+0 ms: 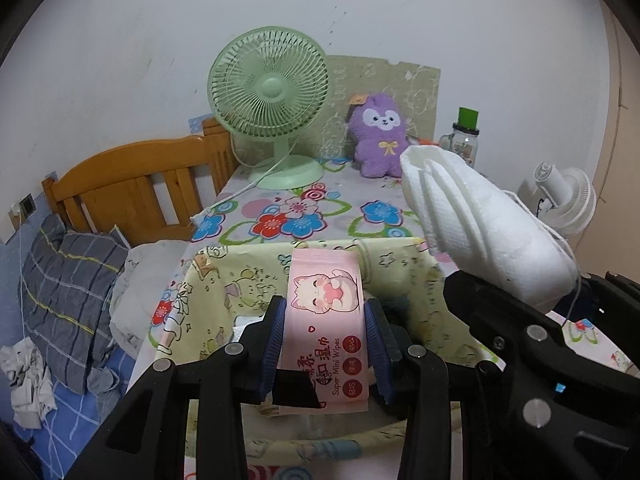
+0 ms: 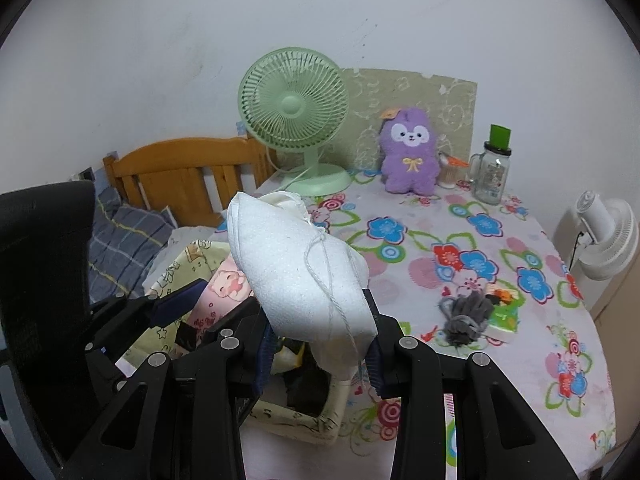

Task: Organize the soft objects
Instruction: 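Carry the pink pack in the left tool while the right carries the white bundle to the box, then open the left tool over the box while the right tool releases the white bundle inside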

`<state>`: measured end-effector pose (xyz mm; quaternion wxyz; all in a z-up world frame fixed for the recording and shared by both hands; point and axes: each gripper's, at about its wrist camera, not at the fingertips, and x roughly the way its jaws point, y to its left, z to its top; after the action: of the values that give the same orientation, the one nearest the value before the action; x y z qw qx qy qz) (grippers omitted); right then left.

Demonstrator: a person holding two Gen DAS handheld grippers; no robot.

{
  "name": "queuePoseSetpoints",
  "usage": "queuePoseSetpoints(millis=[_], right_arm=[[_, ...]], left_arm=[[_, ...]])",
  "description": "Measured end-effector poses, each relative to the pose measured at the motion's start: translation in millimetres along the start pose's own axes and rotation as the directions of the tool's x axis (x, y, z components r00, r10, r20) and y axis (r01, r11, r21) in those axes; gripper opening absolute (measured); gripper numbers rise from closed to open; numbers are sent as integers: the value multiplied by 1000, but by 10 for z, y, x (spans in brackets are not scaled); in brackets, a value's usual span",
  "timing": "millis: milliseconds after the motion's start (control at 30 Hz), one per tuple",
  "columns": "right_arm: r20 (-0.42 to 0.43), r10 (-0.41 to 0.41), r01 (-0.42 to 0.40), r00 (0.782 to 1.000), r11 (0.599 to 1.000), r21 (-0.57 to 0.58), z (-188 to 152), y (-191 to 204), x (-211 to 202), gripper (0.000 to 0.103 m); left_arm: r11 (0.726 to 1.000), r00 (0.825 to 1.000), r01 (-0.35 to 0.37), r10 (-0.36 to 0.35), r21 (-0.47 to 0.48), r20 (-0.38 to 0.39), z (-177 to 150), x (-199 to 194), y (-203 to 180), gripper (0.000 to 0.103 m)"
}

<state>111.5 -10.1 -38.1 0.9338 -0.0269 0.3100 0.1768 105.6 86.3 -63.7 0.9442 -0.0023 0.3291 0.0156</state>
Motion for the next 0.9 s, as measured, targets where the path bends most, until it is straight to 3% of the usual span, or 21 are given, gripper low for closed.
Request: queuePoseSetpoints(millis=[333, 533, 633, 733, 900], right_arm=[[-46, 52, -53, 998, 999, -13, 13, 113, 290, 41], [-90, 105, -107, 990, 994, -22, -18, 154, 443, 42], [-100, 119, -120, 988, 993, -7, -23, 145, 467, 51], [-96, 115, -115, 989, 993, 3, -22, 121, 446, 71], [-72, 92, -92, 993, 996, 2, -26, 84, 344, 84]], left_arm=[[999, 998, -39, 40, 18, -57, -72, 217, 195, 41], [1000, 998, -16, 17, 22, -63, -120, 199, 238, 70], [998, 998, -28, 31, 55, -46, -124, 147, 195, 74], [999, 999, -10, 13, 53, -52, -119, 133, 188, 77], [998, 999, -10, 13, 56, -50, -101, 67, 147, 80]])
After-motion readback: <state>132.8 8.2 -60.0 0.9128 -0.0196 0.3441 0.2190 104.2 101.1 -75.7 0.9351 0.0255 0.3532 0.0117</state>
